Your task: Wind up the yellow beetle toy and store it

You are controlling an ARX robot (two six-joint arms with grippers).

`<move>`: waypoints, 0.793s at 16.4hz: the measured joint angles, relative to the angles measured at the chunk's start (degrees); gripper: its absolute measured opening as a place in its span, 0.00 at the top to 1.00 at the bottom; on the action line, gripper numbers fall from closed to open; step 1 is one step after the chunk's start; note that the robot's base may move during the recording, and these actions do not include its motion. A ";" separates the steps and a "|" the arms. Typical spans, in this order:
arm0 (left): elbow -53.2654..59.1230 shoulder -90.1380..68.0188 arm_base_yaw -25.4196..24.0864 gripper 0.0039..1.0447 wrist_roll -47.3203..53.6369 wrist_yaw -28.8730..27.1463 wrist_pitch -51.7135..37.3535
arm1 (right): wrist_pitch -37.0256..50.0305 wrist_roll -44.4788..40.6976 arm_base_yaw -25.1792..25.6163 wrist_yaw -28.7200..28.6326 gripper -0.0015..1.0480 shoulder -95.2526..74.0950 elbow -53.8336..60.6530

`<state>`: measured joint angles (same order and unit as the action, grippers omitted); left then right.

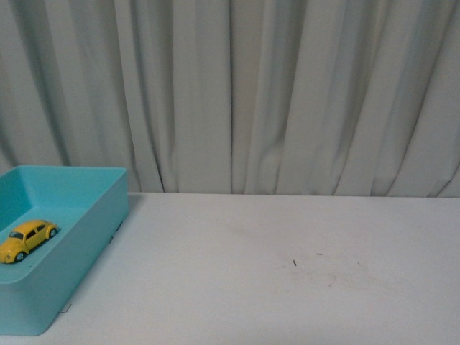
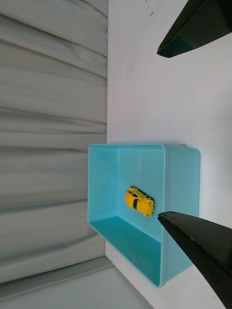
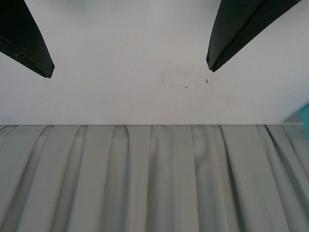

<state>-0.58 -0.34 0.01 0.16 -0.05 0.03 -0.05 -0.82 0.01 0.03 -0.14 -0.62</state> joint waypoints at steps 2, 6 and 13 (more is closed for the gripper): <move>0.00 0.00 0.00 0.06 0.00 0.00 0.11 | -0.04 0.00 0.00 -0.02 0.06 0.00 0.00; 0.00 0.00 0.00 0.06 -0.02 0.04 0.17 | -0.13 0.00 0.00 0.00 0.06 0.00 0.00; 0.00 0.00 0.00 0.06 0.00 0.09 0.15 | -0.07 0.20 0.00 0.00 0.06 0.00 0.00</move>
<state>-0.58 -0.34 0.01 0.16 0.03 0.19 -0.12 -0.62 0.01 0.03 -0.14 -0.62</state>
